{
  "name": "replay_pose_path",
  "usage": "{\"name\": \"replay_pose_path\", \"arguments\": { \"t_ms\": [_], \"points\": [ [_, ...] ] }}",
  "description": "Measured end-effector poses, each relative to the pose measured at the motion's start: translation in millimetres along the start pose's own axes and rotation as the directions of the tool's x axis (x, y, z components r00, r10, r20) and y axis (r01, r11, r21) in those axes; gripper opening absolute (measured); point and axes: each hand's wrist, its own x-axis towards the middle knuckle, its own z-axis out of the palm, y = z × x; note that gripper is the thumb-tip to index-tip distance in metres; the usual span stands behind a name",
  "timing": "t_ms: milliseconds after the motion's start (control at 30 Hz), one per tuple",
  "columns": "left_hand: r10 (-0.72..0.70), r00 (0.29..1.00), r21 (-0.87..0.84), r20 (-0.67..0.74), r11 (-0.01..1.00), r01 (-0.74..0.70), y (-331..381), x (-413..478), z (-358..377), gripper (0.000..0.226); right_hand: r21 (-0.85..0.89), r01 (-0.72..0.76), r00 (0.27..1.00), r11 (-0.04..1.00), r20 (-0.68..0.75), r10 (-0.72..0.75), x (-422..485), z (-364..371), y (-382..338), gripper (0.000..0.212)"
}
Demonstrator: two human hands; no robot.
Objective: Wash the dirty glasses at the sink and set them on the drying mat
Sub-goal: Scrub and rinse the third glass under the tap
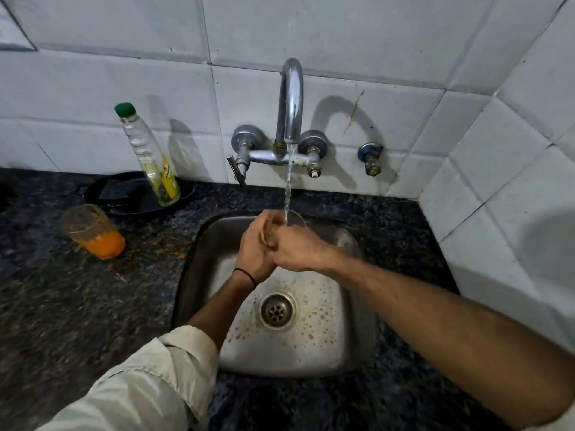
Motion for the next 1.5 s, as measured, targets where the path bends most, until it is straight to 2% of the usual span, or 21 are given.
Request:
{"name": "replay_pose_path", "arguments": {
  "t_ms": [33,133,233,300,367,467,533,600,667,700,767,867,900,967,1033,1100,1167,1267,1333,1433,1500],
  "points": [
    [-0.008,1.000,0.021,-0.026,1.000,0.008,-0.8,-1.7,2.9,0.045,0.123,-0.054,0.999,0.991,0.010,0.053,0.6,4.2,-3.4,0.008],
    [-0.052,0.997,0.004,-0.056,0.999,0.052,-0.8,-7.7,6.9,0.037,0.146,-0.017,0.997,0.989,0.080,0.005,-5.3,-7.0,4.4,0.012],
    [-0.052,0.990,0.208,-0.133,0.975,0.079,0.1,-12.9,20.3,0.035,0.483,-0.043,0.995,0.875,0.100,-0.007,-15.2,-14.3,11.6,0.027],
    [-0.056,0.965,0.334,-0.257,0.931,0.143,10.1,-19.0,37.1,0.037,0.583,-0.100,0.984,0.806,-0.060,0.166,-12.3,-8.0,6.4,0.044],
    [-0.065,0.951,0.265,-0.303,0.953,0.150,23.3,-22.0,45.9,0.042,0.377,-0.161,0.891,0.912,-0.343,0.299,-5.2,0.7,2.0,0.057],
    [-0.170,0.981,-0.020,-0.090,0.986,0.168,24.3,-16.6,32.8,0.041,0.038,-0.055,0.872,0.998,-0.485,0.066,-5.0,-7.2,10.6,0.056],
    [-0.219,0.951,-0.220,0.220,0.938,0.267,9.7,-6.3,12.7,0.045,-0.126,0.142,0.941,0.982,-0.290,-0.173,-7.5,-22.6,18.8,0.050],
    [-0.077,0.868,-0.390,0.490,0.872,0.297,-1.9,-3.1,-5.3,0.046,-0.210,0.280,0.949,0.937,-0.086,-0.303,-9.7,-35.0,17.3,0.045],
    [-0.065,0.835,-0.364,0.546,0.880,0.306,-1.9,1.6,-10.5,0.034,-0.219,0.300,0.933,0.928,-0.133,-0.333,-6.1,-35.3,13.1,0.046],
    [-0.125,0.871,-0.255,0.476,0.928,0.273,0.8,4.6,-7.6,0.029,-0.194,0.253,0.929,0.948,-0.224,-0.294,-3.7,-31.0,10.7,0.047],
    [-0.189,0.972,0.100,0.138,0.979,0.176,6.6,7.2,6.7,0.013,-0.020,0.105,0.896,0.994,-0.432,-0.103,2.5,-14.4,3.6,0.049],
    [-0.213,0.949,0.229,-0.232,0.936,0.266,15.7,2.5,25.5,0.008,0.170,-0.047,0.844,0.984,-0.520,0.130,14.4,3.7,-6.7,0.052],
    [-0.234,0.948,0.202,-0.214,0.939,0.278,9.6,2.2,25.4,0.012,0.150,-0.044,0.848,0.988,-0.517,0.116,16.4,2.1,-4.7,0.051],
    [-0.293,0.956,0.022,0.024,0.956,0.293,0.8,4.5,12.0,0.024,0.068,0.040,0.900,0.997,-0.435,-0.007,14.4,-7.8,4.5,0.048],
    [-0.198,0.914,-0.253,0.355,0.921,0.297,-3.6,7.7,-8.9,0.037,0.020,0.189,0.958,0.982,-0.223,-0.180,9.4,-22.2,12.8,0.044],
    [-0.112,0.873,-0.349,0.474,0.886,0.304,-1.0,7.5,-19.8,0.039,0.024,0.238,0.964,0.971,-0.125,-0.233,6.1,-27.7,13.9,0.042],
    [-0.181,0.928,-0.254,0.324,0.929,0.270,5.6,7.6,-11.3,0.032,0.067,0.175,0.952,0.982,-0.265,-0.152,6.5,-22.4,8.4,0.045],
    [-0.177,0.975,0.189,-0.138,0.961,0.201,17.8,2.7,15.7,0.012,0.255,-0.029,0.880,0.967,-0.452,0.146,11.1,-3.7,-8.6,0.052],
    [-0.143,0.965,0.197,-0.222,0.962,0.188,20.8,-5.9,20.6,0.007,0.224,-0.090,0.859,0.970,-0.475,0.189,13.8,6.5,-11.4,0.054],
    [-0.194,0.971,-0.114,0.137,0.971,0.210,13.8,-9.8,-2.4,0.038,0.163,0.022,0.913,0.986,-0.405,0.046,5.5,-4.7,1.9,0.051],
    [-0.107,0.889,-0.294,0.445,0.920,0.258,11.3,-7.2,-22.7,0.039,0.121,0.146,0.970,0.982,-0.215,-0.117,-3.9,-19.5,6.8,0.050]
  ]
}}
